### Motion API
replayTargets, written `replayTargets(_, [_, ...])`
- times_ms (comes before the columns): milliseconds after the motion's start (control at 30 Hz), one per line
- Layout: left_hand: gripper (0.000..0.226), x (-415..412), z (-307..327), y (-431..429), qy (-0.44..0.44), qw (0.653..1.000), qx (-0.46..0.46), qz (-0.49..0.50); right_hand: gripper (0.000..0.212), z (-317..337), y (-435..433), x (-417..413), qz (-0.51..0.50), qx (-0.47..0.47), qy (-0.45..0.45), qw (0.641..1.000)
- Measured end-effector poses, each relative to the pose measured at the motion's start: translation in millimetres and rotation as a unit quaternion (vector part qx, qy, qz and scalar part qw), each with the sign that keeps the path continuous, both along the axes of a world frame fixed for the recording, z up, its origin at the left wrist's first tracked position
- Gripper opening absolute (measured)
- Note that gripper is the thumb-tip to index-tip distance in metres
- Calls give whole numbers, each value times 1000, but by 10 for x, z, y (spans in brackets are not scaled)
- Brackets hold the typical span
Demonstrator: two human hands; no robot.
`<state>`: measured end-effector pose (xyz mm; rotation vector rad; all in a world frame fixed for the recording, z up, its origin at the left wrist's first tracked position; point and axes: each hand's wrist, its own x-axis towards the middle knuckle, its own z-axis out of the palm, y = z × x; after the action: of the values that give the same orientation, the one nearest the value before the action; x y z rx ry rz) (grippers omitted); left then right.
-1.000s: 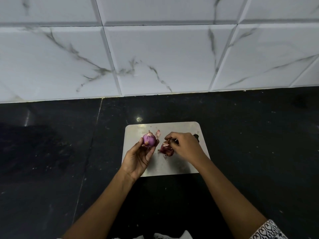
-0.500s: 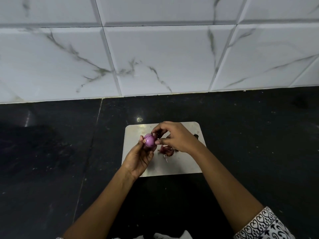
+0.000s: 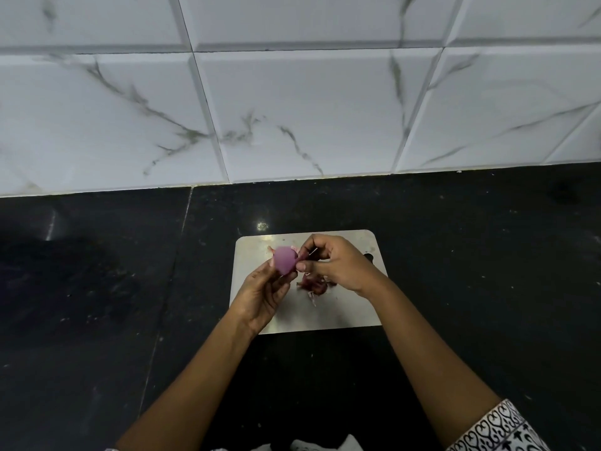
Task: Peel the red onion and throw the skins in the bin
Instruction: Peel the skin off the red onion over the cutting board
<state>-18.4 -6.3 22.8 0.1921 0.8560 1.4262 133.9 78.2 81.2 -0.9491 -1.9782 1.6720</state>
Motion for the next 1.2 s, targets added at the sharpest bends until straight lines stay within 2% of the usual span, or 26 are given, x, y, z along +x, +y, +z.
replayTargets(33, [25, 16, 36, 9, -1, 1000, -13, 5, 14, -3, -4, -1, 3, 0, -3, 1000])
replayTargets(67, [24, 32, 59, 19, 1, 1000, -23, 12, 14, -6, -11, -4, 6, 4, -8, 1000])
replayTargets(133, [34, 54, 70, 41, 3, 999, -44, 24, 14, -34, -19, -2, 3, 35, -22, 999])
replayTargets(233, [37, 83, 87, 46, -5, 996, -80, 40, 13, -58, -54, 16, -3, 97, -30, 995])
replayTargets(367, [46, 66, 77, 51, -45, 988, -135, 57, 13, -66, -115, 73, -9, 100, -14, 995])
replayTargets(467, [49, 36, 80, 47, -71, 985, -149, 55, 13, -104, -110, 119, -84, 121, -11, 989])
replayTargets(567, [48, 22, 90, 45, -84, 983, -150, 58, 17, -189, -63, 133, -150, 163, -64, 973])
replayTargets(700, [44, 20, 107, 47, -86, 984, -147, 54, 21, -305, -69, 81, -79, 272, -189, 940])
replayTargets(800, [46, 20, 96, 43, -89, 985, -141, 47, 19, -256, -109, 3, -129, 307, -136, 933])
replayTargets(900, [45, 41, 107, 39, -96, 987, -125, 43, 22, -194, -139, -118, -124, 330, -96, 931])
replayTargets(1067, [40, 67, 163, 36, -86, 989, -109, 42, 24, -166, -157, -219, -118, 360, -105, 920])
replayTargets(1200, [35, 73, 175, 35, -37, 993, -105, 33, 23, -143, -144, -219, -116, 369, -124, 914])
